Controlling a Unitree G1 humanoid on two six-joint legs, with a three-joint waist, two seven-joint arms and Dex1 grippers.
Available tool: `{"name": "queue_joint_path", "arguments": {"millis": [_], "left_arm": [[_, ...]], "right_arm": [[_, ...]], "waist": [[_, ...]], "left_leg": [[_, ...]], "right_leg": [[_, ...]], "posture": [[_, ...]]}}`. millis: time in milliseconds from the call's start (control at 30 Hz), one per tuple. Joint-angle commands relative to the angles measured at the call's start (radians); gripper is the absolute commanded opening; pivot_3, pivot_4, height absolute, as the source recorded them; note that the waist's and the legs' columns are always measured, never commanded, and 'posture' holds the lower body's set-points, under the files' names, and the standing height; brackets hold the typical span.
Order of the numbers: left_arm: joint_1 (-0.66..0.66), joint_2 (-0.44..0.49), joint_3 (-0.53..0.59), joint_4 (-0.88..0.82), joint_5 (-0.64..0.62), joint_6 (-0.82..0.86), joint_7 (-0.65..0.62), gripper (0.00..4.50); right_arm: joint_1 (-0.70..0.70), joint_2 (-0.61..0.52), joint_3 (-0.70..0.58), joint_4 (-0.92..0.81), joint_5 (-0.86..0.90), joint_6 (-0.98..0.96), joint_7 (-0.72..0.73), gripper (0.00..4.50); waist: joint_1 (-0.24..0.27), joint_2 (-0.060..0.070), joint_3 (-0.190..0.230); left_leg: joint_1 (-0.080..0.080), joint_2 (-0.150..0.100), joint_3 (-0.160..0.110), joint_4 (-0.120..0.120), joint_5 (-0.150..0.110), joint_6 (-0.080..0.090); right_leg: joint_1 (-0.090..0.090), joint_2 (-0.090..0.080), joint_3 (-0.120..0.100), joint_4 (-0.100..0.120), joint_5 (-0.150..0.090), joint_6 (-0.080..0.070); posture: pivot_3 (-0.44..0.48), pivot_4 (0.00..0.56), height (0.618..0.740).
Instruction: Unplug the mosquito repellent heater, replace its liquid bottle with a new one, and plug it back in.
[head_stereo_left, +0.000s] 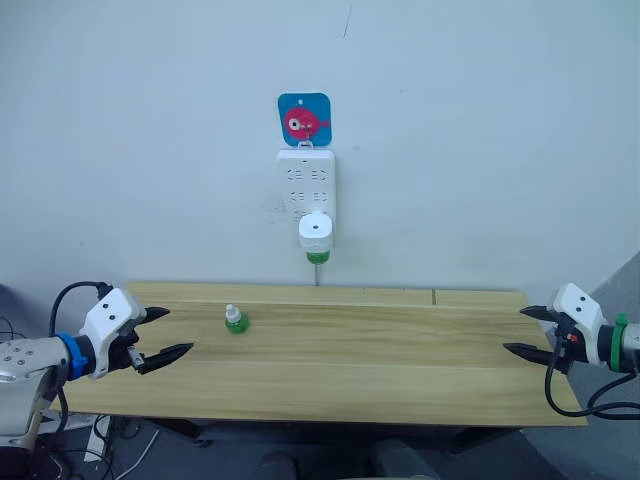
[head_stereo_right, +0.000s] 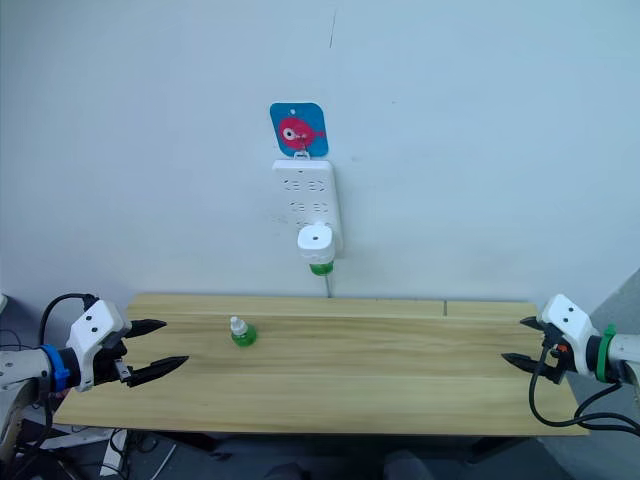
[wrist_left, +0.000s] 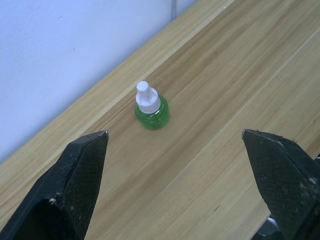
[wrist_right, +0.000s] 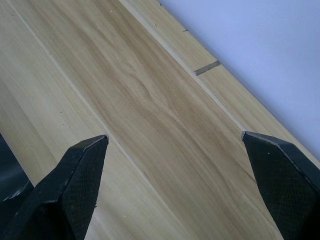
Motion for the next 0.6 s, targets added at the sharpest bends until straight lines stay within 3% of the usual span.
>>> {"name": "queue_joint_path", "arguments": {"millis": [33,433,600], "left_arm": [[-0.022,0.011,0.009,0.007,-0.007,-0.014,-0.001,4.5],[-0.087,-0.007,0.03,0.079,-0.029,-0.06,0.012,4.5],[-0.102,0.006,0.051,0.103,-0.096,-0.011,-0.04,4.5]], "right_arm": [[-0.022,-0.021,-0.027,-0.023,0.007,-0.008,0.003,4.47],[-0.032,-0.015,-0.036,-0.035,0.014,0.001,-0.011,4.47],[-0.031,-0.013,-0.039,-0.032,0.015,-0.002,-0.015,4.47]], "waist": [[0.0,0.0,0.0],[0.002,0.0,0.0],[0.003,0.0,0.0]], "left_leg": [[0.0,0.0,0.0,0.0,0.0,0.0],[0.0,0.0,-0.002,0.0,0.0,0.0],[0.0,0.0,-0.003,0.0,0.0,0.0]], "right_leg": [[0.0,0.0,0.0,0.0,0.0,0.0],[0.001,0.0,-0.003,0.0,0.0,-0.001],[0.001,0.0,-0.003,0.0,0.0,-0.001]], "posture": [[-0.002,0.012,0.74],[-0.003,0.013,0.74],[-0.007,0.015,0.74]]}}
